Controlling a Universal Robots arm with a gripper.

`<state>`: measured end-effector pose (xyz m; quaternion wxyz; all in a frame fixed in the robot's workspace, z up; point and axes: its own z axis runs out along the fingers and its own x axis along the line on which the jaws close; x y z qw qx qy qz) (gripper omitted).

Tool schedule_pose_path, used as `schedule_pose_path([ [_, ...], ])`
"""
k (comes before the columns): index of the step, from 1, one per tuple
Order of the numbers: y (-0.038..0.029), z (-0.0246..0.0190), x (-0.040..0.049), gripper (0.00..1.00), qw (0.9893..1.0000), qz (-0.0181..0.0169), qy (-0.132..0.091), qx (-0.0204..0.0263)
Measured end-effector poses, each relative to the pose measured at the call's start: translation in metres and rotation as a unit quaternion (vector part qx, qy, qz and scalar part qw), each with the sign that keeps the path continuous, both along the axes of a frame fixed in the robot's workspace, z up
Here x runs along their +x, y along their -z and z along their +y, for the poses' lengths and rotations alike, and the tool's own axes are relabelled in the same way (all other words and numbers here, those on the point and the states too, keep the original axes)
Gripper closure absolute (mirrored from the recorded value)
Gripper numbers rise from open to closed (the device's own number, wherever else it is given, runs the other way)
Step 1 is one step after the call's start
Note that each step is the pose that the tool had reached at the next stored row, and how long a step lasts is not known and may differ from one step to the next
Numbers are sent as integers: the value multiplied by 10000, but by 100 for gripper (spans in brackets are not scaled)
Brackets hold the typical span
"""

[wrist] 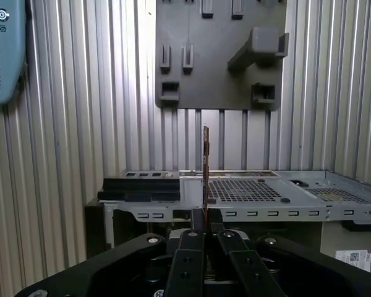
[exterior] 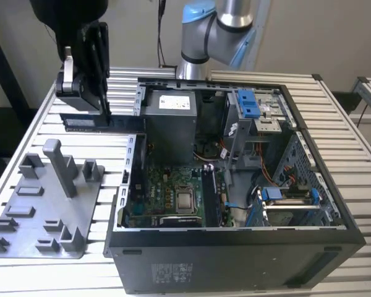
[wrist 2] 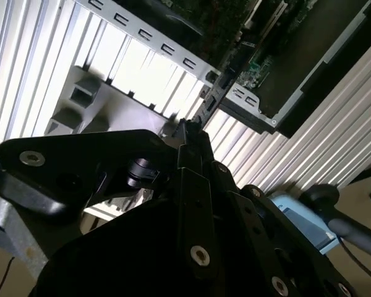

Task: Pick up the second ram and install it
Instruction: 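Pick up the second ram and move it above second insertion slot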

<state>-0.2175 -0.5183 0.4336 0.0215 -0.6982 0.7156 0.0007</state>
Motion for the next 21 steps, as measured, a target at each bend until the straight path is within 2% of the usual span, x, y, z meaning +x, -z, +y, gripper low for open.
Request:
schedule_pose_path([
  [21, 0, 0, 947, 86, 10000, 0, -38, 0],
])
